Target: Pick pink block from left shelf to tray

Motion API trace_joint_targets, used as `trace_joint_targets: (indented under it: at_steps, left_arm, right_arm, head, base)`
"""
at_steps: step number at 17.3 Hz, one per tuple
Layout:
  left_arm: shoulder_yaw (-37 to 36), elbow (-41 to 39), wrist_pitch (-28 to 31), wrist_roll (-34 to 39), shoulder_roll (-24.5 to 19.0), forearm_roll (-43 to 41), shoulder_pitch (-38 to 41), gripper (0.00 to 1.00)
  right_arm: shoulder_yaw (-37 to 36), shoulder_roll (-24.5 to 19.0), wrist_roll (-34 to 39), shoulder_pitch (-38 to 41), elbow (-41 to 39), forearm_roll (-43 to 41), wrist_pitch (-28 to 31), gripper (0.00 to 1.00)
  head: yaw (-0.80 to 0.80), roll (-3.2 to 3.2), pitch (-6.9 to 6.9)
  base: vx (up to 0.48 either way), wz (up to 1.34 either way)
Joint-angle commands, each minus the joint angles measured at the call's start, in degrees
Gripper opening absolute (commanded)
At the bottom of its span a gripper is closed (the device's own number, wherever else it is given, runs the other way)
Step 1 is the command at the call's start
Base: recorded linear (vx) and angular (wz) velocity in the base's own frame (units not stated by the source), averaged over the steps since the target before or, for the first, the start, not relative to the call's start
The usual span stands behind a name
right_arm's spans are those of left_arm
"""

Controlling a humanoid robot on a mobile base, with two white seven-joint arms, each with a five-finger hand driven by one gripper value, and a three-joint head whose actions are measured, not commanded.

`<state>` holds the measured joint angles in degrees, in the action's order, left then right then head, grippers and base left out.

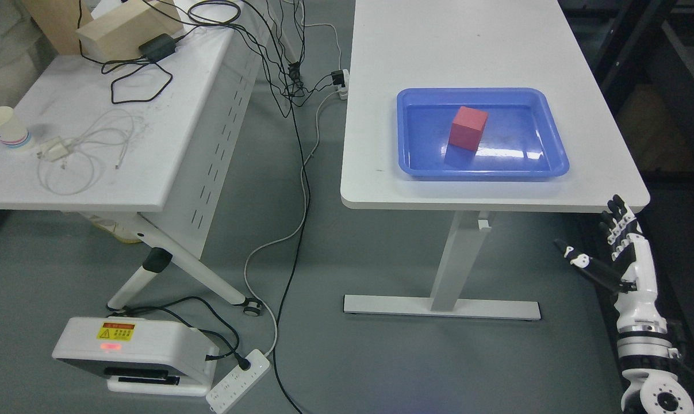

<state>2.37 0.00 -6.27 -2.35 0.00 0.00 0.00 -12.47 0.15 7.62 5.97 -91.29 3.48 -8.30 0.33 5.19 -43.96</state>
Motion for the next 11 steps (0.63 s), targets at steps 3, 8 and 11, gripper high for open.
trace_joint_targets:
  at_steps: [3, 8, 11]
  left_arm:
    - [0.0, -1.0, 0.0, 0.0, -1.0, -0.1, -1.8, 1.00]
    - [0.0, -1.0, 0.0, 0.0, -1.0, -0.1, -1.8, 1.00]
    - [0.0, -1.0, 0.0, 0.0, -1.0, -0.1, -1.8, 1.00]
  right_arm:
    - [5.3, 0.9, -0.4, -0.2, 1.3, -0.1, -0.6, 1.00]
    - [5.6, 0.9, -2.8, -0.8, 1.3, -0.2, -0.8, 1.00]
    - [5.7, 0.9, -2.8, -0.8, 1.3, -0.2, -0.7, 1.00]
  head:
    - [0.00, 0.00, 0.00]
    - [0.00, 0.00, 0.00]
    - [0.00, 0.00, 0.00]
  base:
    - [-0.059, 0.01]
    - [-0.019, 0.01]
    - [0.000, 0.00]
